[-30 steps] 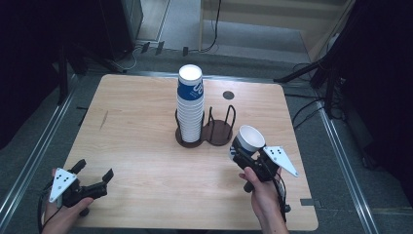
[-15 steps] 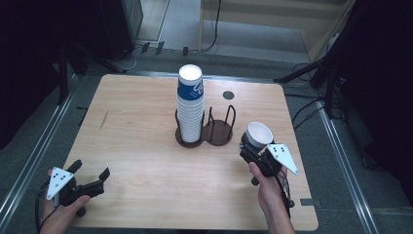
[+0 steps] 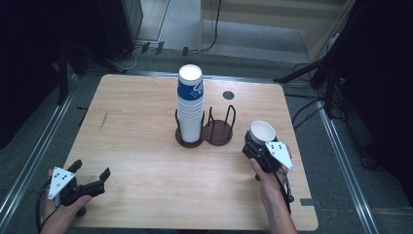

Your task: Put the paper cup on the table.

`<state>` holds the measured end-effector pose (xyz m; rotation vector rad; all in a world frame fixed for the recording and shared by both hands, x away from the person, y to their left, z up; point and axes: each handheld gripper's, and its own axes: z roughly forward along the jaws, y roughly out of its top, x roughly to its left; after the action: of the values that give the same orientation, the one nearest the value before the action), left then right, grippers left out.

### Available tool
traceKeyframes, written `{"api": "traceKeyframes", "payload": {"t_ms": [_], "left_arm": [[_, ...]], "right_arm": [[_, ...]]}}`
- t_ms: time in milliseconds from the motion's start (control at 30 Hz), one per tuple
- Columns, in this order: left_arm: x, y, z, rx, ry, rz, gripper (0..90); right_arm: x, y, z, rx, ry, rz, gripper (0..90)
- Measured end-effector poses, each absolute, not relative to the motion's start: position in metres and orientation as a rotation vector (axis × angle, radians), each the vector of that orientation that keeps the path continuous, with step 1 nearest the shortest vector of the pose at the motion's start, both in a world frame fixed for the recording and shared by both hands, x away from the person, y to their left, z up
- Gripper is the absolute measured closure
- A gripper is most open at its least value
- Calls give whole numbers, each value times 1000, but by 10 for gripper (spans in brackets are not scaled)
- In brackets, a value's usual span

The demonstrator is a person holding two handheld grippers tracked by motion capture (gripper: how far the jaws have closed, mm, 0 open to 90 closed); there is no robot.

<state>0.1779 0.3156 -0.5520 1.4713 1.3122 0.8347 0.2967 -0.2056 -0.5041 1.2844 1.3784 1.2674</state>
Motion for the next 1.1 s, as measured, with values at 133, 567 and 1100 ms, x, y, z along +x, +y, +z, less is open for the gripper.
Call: {"api": "traceKeyframes", "payload": {"t_ms": [133, 567, 1100], "left_arm": [[178, 316, -552, 1472, 1313, 833, 0], [178, 317, -552, 1471, 1318, 825, 0], [179, 317, -552, 1470, 1322, 821, 0]], "right_arm": [[303, -206, -511, 1258, 1362, 1231, 192], [319, -203, -532, 1185, 1345, 1171, 191], [337, -211, -539, 1304, 1405, 1118, 183]]}}
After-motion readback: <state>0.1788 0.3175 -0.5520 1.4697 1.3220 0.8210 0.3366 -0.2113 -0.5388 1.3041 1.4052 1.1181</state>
